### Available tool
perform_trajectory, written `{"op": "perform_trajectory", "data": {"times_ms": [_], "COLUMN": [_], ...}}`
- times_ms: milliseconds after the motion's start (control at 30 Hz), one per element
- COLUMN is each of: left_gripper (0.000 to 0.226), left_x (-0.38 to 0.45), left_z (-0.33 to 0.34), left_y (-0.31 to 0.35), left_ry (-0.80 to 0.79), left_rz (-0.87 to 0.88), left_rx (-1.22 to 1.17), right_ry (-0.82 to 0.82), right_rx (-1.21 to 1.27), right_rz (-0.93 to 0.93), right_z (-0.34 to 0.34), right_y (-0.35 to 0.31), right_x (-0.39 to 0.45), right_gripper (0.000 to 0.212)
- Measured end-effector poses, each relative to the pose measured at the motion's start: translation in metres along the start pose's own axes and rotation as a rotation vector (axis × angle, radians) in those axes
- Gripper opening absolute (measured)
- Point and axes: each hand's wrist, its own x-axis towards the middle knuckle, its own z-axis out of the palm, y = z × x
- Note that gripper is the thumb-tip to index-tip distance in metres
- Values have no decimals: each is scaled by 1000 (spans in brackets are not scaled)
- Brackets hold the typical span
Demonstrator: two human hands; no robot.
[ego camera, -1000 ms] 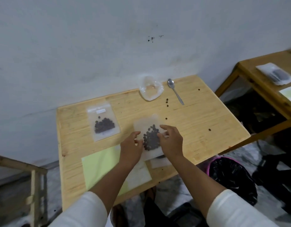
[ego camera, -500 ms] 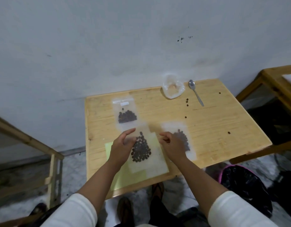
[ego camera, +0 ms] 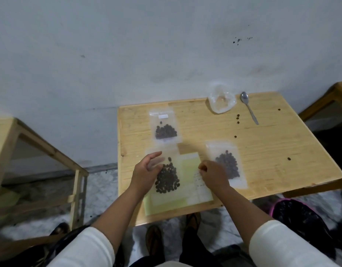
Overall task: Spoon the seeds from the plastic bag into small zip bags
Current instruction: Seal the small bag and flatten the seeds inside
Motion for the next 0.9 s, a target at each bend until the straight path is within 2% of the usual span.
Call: {"op": "perform_trajectory", "data": {"times_ms": [100,200,333,400,633,767,900], "left_gripper": [34,37,49,47,39,25,22], "left_x": [2,6,4,3,0,-2,-2], "left_z": [-3,-4,-1,-1,-9,-7,-5], "left_y": [4,11,31,39,64,72,77], "left_ry": [13,26,44,46,64,120,213], "left_rz": [-25,-57,-38,-1,153,162,151], "left_rx": [-73,-139,-132,-142,-119,-149,-203], "right_ry": [101,222,159,135,132,146,166], "right_rx": [108,200,375,405,381,327,271], "right_rz": [1,-93,-204,-226,-289,-327,-375], "right_z": [-10,-31,-51,-54,-61,-62,-60], "right_y": [-11,-42,-94,-111,-136,-141,-147], "right_x": [3,5,2,0,2,-1,-5], "right_gripper": [9,5,9,9,10,10,12]}}
